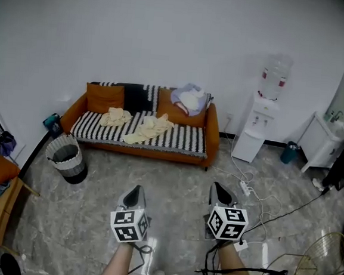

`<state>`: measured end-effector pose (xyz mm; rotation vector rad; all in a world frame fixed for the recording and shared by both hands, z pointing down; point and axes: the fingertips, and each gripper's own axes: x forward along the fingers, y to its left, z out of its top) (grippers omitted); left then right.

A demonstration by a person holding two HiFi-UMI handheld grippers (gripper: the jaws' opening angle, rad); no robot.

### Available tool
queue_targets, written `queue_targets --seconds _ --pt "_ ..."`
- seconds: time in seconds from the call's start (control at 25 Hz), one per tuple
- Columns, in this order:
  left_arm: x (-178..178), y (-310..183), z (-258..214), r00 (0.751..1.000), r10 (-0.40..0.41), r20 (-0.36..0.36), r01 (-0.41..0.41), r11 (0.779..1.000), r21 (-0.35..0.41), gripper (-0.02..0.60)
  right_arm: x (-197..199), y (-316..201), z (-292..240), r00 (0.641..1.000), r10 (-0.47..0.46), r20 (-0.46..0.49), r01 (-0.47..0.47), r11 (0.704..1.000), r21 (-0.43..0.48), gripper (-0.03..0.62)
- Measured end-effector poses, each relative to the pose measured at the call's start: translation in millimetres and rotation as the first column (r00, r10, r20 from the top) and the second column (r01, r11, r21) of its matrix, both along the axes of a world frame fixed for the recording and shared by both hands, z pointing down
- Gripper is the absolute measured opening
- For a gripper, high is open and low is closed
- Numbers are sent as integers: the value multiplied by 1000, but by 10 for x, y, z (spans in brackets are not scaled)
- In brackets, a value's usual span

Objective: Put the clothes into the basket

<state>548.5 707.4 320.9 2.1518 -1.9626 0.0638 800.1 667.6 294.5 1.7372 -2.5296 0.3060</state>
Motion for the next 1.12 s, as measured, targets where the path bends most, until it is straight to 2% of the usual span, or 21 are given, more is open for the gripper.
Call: queue_targets --seconds 0.32,0.6,0.84,1.12 --pt "-388 -242 150 1000 3 -10 -3 1000 -26 -5 -255 -244 202 999 29 17 -28 997 -68 2" --pt "-636 -603 319 997 -48 -58 45 998 -48 -5 -342 -689 361 1000 20 1 -20 994 -110 2" --pt "-724 -1239 505 993 -89 -75 83 993 -85 -5 -490 -1475 533 998 -4 60 14 988 -156 2" --pt "-670 -2263 261 996 -82 -41 79 995 -68 -5 -567 -2614 383 996 -43 82 53 990 -127 2"
